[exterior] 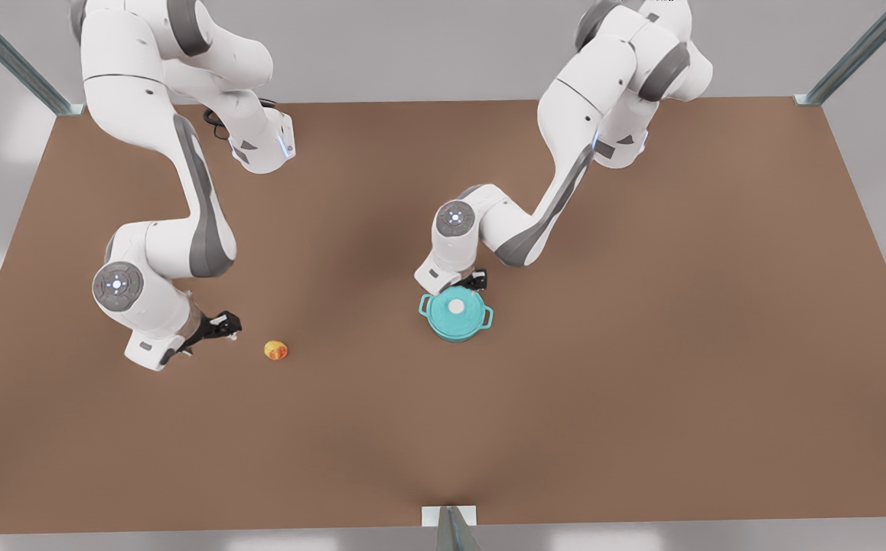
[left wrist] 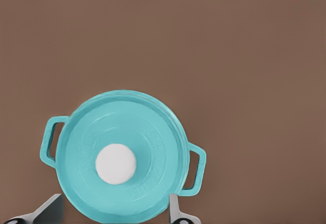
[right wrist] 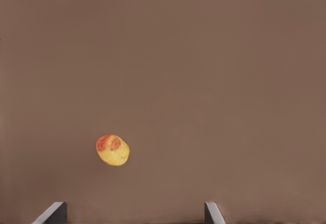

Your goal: Open the pot lid and put the potato into the pot

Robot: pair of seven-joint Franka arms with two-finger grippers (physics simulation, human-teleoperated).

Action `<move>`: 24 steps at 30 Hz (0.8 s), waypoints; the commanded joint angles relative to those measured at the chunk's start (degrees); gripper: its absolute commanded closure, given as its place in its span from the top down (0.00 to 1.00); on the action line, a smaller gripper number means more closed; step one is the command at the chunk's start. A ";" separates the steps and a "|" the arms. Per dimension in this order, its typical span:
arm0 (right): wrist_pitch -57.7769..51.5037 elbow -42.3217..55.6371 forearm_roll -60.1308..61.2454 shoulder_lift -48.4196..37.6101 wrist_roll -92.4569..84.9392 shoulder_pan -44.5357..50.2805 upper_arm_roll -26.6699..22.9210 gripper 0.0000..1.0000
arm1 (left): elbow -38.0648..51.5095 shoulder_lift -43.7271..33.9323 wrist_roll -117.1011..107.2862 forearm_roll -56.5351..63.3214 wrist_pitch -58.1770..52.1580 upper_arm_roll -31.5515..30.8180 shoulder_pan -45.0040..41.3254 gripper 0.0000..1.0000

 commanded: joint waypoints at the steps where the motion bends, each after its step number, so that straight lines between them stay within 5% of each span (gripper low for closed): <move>1: -0.94 -0.84 3.92 -0.72 68.69 0.17 0.11 1.00 | 0.67 0.86 -16.62 1.77 2.98 0.00 0.78 1.00; 9: 11.98 -6.11 -0.74 2.70 91.03 5.27 0.55 1.00 | 0.59 3.23 -14.86 1.77 3.24 0.00 1.13 1.00; 18: 18.31 -6.47 -0.83 8.15 89.19 2.80 0.03 1.00 | 0.41 3.41 -14.86 1.77 3.51 0.00 1.22 1.00; 19: 18.31 -6.47 -0.83 8.50 88.84 2.80 0.03 1.00 | 0.41 3.41 -15.04 2.04 3.51 0.00 1.22 0.97; 21: 18.14 -6.47 -0.83 8.59 86.74 2.89 0.03 1.00 | 0.41 3.41 -15.30 1.95 3.42 0.00 1.31 0.53; 22: 17.43 -6.47 -0.83 8.59 80.77 3.24 0.20 1.00 | 0.41 3.41 -15.30 1.95 3.42 0.00 1.22 0.43; 24: 15.50 -6.12 -0.74 8.41 69.34 3.16 0.47 1.00 | 0.41 3.41 -15.39 2.04 3.16 0.00 1.22 0.42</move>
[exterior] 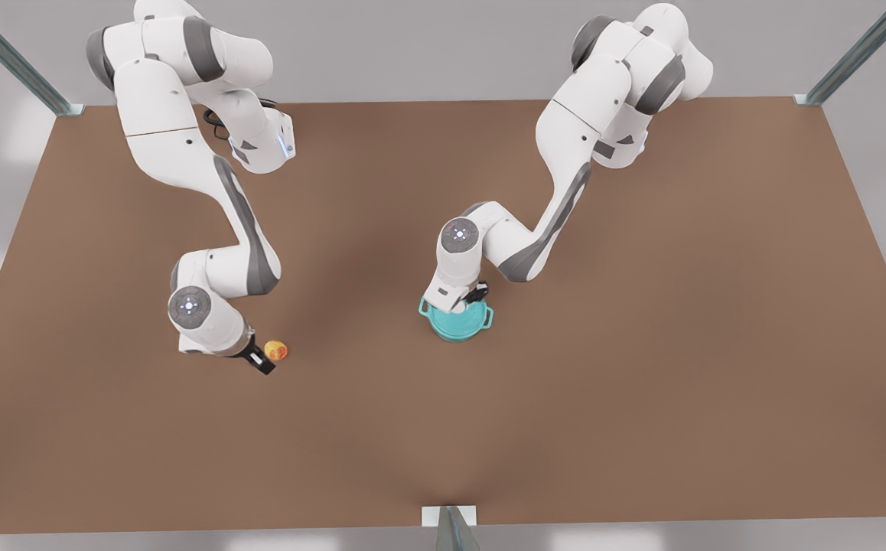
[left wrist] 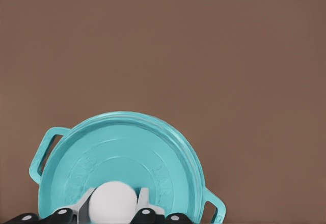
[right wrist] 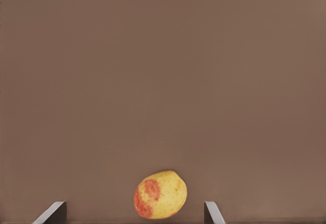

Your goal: Open the pot lid and put the potato into the pot

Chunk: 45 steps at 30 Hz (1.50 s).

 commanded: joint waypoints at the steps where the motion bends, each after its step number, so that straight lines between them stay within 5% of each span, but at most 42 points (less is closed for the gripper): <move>1: -1.58 0.16 -0.02 -0.10 0.24 0.31 0.12 1.00 | 0.02 -0.06 -4.15 -0.02 -0.36 0.00 0.01 0.41; 4: -1.93 0.16 0.25 0.16 -7.60 0.67 0.12 1.00 | 2.21 -1.73 -3.89 0.77 -5.02 1.93 0.01 0.41; 6: -1.75 -0.20 0.60 1.83 -7.95 0.49 0.12 1.00 | 8.99 -1.20 6.02 0.51 -12.49 4.39 7.98 0.41; 9: 0.61 -0.20 8.51 2.45 -1.98 -0.39 -0.49 1.00 | 11.71 5.64 23.27 0.42 -4.68 4.39 20.04 0.41; 14: 6.86 -4.24 9.65 1.40 7.35 -0.48 -0.75 1.00 | 13.91 11.37 23.44 0.77 -0.80 4.74 19.69 0.43; 15: 8.35 -7.05 9.56 -0.89 7.26 -2.14 -0.76 1.00 | 13.91 11.37 23.53 0.77 -0.72 4.66 19.60 0.77; 16: 9.93 -8.28 9.65 -1.50 7.26 -2.23 -0.75 1.00 | 13.91 11.37 23.62 0.86 -0.36 4.66 19.60 1.00; 19: 14.07 -10.92 11.76 -1.68 7.35 -2.23 -0.67 1.00 | 13.82 9.70 34.48 4.55 -5.53 4.92 20.31 1.00; 22: 15.30 -10.92 11.76 -0.63 7.61 -1.88 -0.58 1.00 | 18.65 -10.42 62.56 -15.75 -43.25 4.39 33.66 1.00; 24: 15.30 -10.92 11.76 -0.19 8.22 -1.36 -0.49 1.00 | -8.08 -32.85 61.59 -12.50 -25.50 5.19 33.76 1.00; 26: 15.39 -10.92 11.76 0.52 8.40 -0.83 -0.49 1.00 | -2.18 -28.63 61.85 -12.59 -29.28 5.10 33.76 1.00; 38: 20.75 -14.17 11.41 0.60 18.59 2.51 -0.40 1.00 | -1.91 -27.57 61.32 -13.91 -28.31 5.18 35.86 1.00; 42: 19.60 -14.17 9.83 0.78 20.79 2.60 -0.40 1.00 | -1.39 -34.60 54.83 -11.18 -29.63 5.36 35.95 1.00; 45: 19.60 -14.17 7.10 1.48 23.34 2.60 -0.40 1.00 | -0.95 -29.95 54.38 -13.82 -34.64 3.34 35.16 1.00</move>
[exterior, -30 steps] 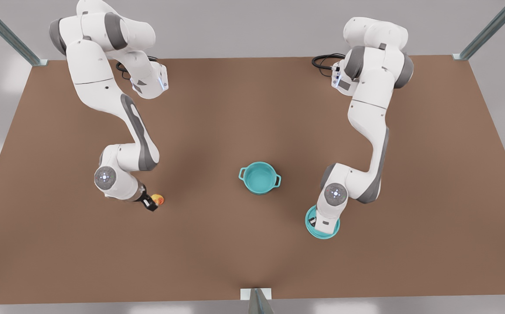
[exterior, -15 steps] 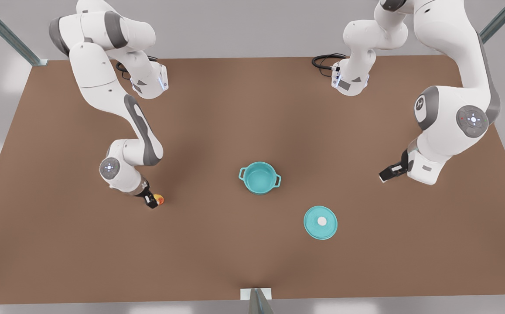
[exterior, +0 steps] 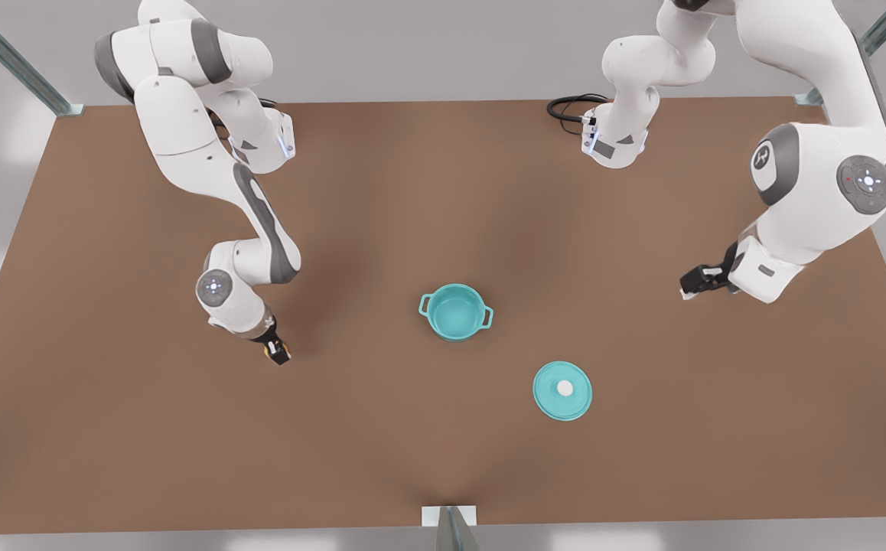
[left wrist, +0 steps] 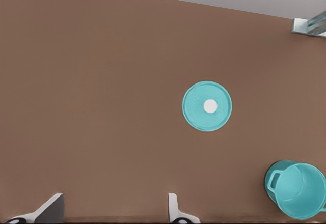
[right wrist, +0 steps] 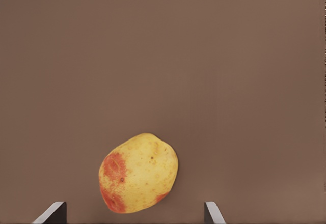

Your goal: Open the pot lid and put the potato into the pot

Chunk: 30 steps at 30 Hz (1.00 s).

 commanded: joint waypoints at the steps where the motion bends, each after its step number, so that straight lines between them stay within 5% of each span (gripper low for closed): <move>1: -0.18 0.02 -1.59 0.58 10.63 -0.06 -0.06 1.00 | 0.18 1.02 5.63 -0.35 -1.71 -0.50 -0.88 1.00; 30: -4.83 4.15 -3.96 3.22 10.37 -0.24 -2.43 1.00 | 0.18 1.72 5.63 -0.08 -0.57 -0.15 -0.36 1.00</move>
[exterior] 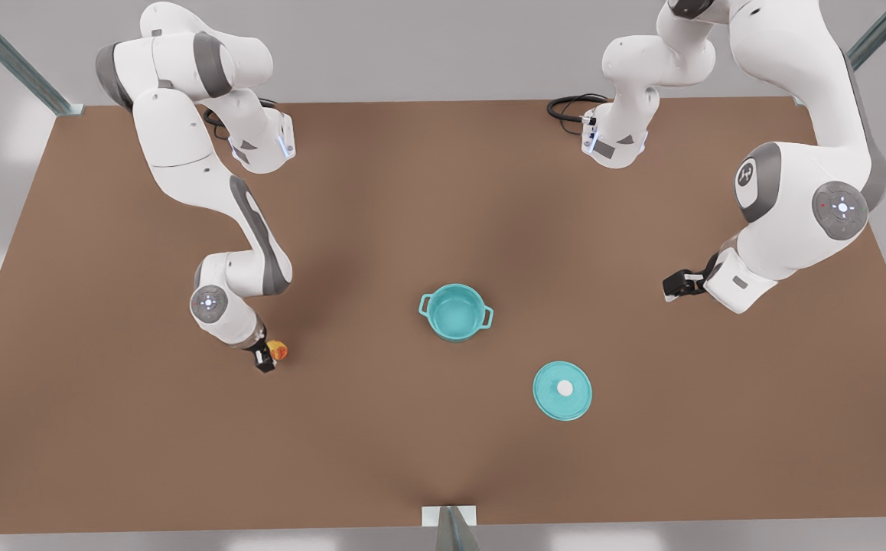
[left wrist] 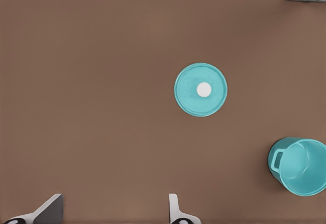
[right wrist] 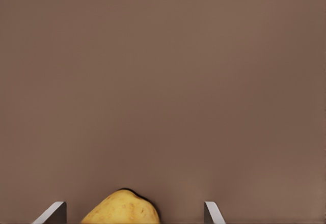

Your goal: Open the pot lid and put the potato into the pot

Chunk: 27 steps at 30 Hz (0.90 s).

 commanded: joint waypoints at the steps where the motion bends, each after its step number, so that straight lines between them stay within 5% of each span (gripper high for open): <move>1: -0.03 -0.07 -0.05 -0.05 1.98 0.13 0.00 1.00 | 0.05 -0.02 1.01 0.13 0.11 -0.01 0.00 1.00; 10: -0.03 -0.42 -0.05 -0.14 3.48 1.18 0.00 1.00 | -0.13 0.16 0.92 0.04 0.73 -0.01 -0.08 1.00; 27: -0.20 -0.42 -0.05 -0.31 4.00 1.18 0.00 0.63 | -0.48 -0.72 0.57 0.04 0.11 -0.28 -0.26 1.00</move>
